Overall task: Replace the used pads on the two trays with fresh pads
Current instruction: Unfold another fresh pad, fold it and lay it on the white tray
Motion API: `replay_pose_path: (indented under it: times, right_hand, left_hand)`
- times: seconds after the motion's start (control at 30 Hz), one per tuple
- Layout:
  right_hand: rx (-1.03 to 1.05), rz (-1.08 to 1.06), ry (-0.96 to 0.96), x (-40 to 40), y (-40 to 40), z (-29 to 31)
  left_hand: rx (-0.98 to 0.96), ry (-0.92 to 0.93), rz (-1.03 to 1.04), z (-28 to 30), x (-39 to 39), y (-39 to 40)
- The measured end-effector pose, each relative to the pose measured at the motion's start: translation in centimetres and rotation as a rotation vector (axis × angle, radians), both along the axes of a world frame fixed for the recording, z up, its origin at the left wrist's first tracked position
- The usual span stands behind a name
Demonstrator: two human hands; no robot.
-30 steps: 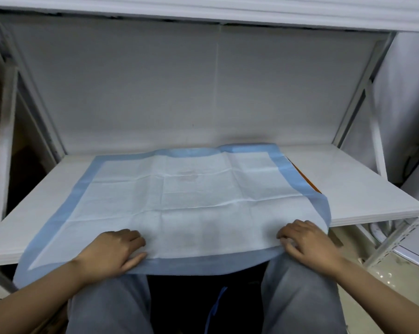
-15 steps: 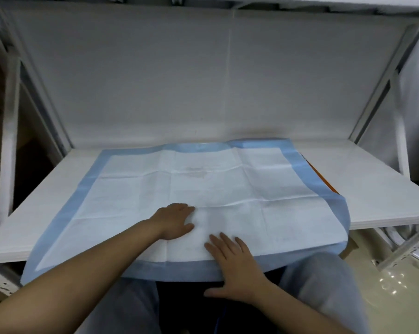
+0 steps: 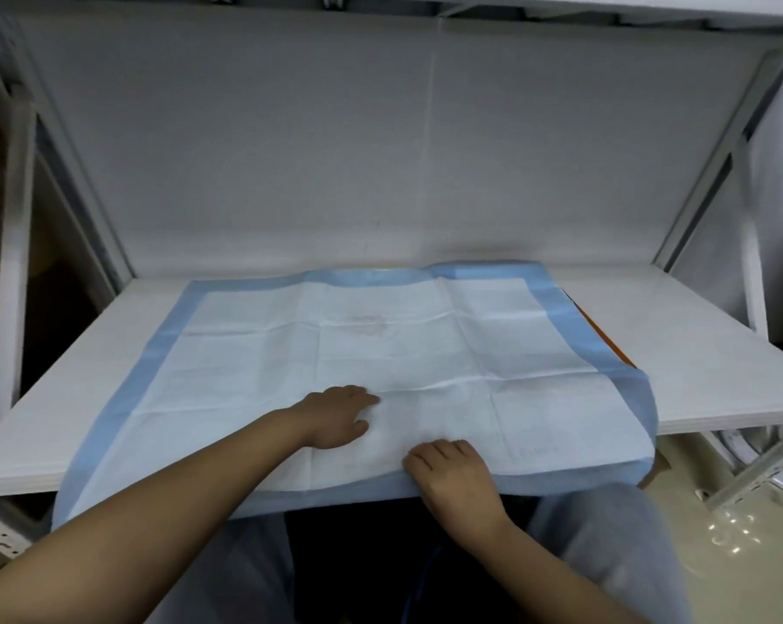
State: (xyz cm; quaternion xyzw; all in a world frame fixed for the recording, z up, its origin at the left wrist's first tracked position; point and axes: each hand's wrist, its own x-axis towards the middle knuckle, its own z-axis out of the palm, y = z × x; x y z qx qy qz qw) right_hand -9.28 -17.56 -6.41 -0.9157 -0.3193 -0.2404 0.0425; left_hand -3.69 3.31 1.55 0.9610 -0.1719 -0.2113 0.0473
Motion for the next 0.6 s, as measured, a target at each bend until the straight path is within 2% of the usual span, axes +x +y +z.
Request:
replay_pose_path:
  times: [0.23, 0.43, 0.6]
  right_hand:
    - [-0.059, -0.081, -0.157, 1.8, 0.0, 5.6]
    - [0.049, -0.135, -0.267, 4.8, 0.7, 11.8]
    - [0.054, -0.275, -0.262, 8.5, 1.4, 17.8]
  left_hand:
    - [-0.094, 0.087, 0.053, 1.3, -0.3, 0.2]
    - [-0.36, 0.175, 0.153, 4.1, 0.6, 1.4]
    - [-0.708, 0.04, 0.281, 6.2, 0.6, 1.6]
